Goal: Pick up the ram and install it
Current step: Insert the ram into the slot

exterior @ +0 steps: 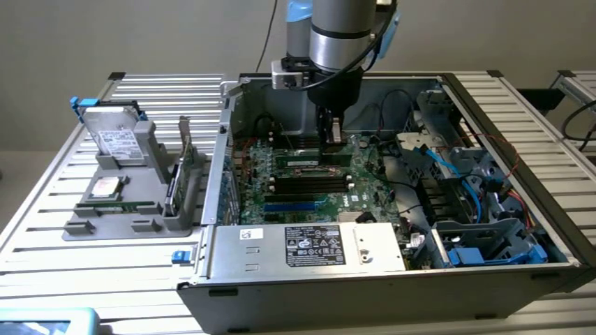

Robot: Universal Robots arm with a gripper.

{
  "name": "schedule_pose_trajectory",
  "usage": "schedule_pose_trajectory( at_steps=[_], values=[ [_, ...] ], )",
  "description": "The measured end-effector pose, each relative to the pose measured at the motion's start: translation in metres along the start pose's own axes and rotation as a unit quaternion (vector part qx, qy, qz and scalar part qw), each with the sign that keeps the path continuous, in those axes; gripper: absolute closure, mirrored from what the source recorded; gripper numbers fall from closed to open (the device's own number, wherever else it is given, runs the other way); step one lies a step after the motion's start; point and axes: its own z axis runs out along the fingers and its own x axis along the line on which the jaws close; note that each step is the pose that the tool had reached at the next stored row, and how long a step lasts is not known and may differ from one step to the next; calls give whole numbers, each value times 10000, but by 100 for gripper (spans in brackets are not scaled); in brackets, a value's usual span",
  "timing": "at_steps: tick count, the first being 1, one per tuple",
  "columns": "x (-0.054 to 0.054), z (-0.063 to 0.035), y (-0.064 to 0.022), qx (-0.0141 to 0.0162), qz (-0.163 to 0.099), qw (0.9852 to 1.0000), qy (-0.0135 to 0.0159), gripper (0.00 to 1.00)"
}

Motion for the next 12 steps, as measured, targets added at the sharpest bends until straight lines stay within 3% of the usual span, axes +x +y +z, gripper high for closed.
schedule_pose_trajectory(
  at_steps=[6,12],
  values=[
    [-2,48,0,-2,34,10000,22,87],
    [-5,90,-1,-4,45,10000,70,87]
  ],
)
